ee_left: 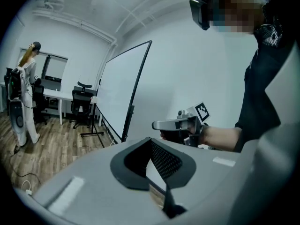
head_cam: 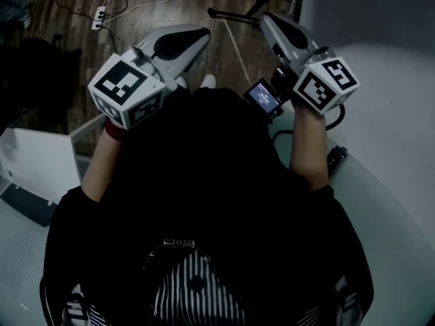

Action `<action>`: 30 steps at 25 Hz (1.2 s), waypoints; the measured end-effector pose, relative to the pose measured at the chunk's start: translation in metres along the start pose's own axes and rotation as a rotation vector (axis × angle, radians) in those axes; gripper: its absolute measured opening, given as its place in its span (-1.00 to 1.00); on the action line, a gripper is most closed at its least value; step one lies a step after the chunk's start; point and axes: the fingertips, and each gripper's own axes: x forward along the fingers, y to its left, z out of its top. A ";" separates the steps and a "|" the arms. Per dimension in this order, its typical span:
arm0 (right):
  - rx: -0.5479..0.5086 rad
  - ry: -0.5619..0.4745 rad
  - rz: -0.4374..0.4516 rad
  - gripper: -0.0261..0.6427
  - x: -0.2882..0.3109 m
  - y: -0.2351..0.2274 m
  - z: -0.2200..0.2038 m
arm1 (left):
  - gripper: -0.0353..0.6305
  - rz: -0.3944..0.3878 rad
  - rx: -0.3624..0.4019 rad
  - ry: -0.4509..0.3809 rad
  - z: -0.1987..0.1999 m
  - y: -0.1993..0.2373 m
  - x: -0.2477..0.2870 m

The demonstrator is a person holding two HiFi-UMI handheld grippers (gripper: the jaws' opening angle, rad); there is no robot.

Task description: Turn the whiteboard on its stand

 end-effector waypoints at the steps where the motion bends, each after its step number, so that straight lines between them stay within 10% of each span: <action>1: 0.006 -0.008 -0.003 -0.92 -0.001 -0.003 0.003 | -0.88 0.005 0.001 0.000 0.003 0.002 -0.001; 18: 0.046 -0.106 -0.161 -0.92 -0.051 -0.053 0.009 | -0.88 -0.115 0.052 -0.012 0.020 0.008 0.065; 30: -0.037 -0.069 -0.217 -0.92 0.019 -0.112 0.062 | -0.88 -0.125 0.108 -0.039 0.067 0.091 0.122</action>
